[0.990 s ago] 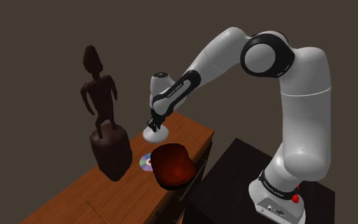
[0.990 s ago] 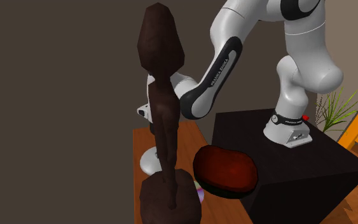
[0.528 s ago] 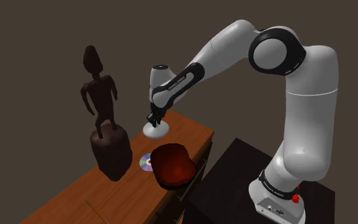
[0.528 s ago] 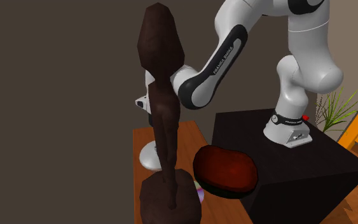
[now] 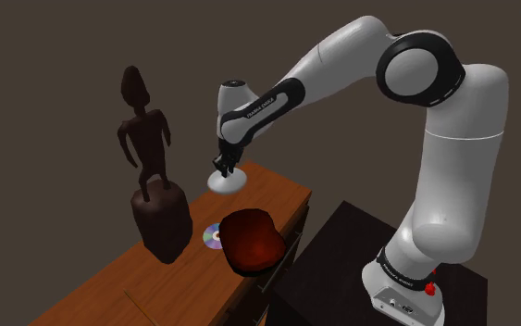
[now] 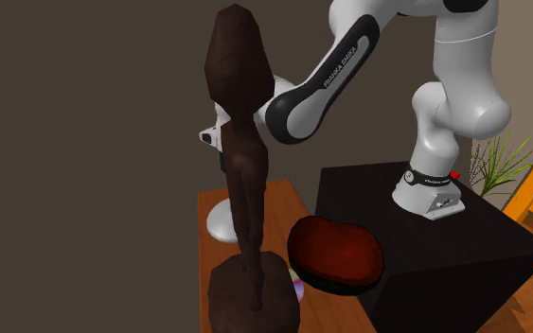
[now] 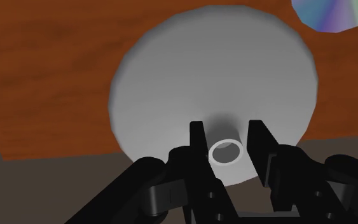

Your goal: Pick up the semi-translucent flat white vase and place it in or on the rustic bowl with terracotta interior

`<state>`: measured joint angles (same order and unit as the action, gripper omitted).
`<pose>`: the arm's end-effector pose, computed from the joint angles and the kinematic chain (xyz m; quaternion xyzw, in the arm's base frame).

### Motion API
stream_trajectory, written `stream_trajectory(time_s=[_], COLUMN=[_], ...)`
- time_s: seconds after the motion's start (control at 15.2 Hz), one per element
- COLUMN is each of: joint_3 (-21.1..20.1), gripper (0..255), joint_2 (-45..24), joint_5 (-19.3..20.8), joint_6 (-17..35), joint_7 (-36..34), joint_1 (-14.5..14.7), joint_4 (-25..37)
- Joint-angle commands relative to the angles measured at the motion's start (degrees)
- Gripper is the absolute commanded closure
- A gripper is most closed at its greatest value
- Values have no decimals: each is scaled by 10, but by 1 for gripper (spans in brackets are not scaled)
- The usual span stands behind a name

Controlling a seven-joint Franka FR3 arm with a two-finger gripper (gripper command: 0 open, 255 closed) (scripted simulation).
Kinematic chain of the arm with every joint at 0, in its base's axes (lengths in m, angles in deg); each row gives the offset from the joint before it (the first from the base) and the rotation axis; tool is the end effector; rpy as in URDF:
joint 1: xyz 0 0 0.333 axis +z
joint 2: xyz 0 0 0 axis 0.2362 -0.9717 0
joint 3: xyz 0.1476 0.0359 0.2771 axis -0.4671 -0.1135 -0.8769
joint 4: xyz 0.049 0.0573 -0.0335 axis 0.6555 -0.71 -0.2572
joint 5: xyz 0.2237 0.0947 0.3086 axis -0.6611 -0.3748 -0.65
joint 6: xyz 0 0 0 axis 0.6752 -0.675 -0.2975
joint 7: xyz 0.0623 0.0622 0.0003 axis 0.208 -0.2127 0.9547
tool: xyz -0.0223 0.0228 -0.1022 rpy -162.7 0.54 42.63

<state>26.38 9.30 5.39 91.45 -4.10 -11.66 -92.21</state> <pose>0.6047 0.0823 0.2940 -0.9990 -0.0225 -0.0370 0.0091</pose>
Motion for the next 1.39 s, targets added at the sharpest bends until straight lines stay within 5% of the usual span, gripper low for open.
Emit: stream_trajectory(time_s=[0.0,0.92,1.32], joint_3=[0,-4,-24], gripper=[255,255,255], joint_2=[9,65,177], joint_5=[-2,-10,-21], joint_6=[-14,-104,-86], joint_7=[2,7,-31], joint_1=[-1,-4,19], joint_4=[5,39,-90])
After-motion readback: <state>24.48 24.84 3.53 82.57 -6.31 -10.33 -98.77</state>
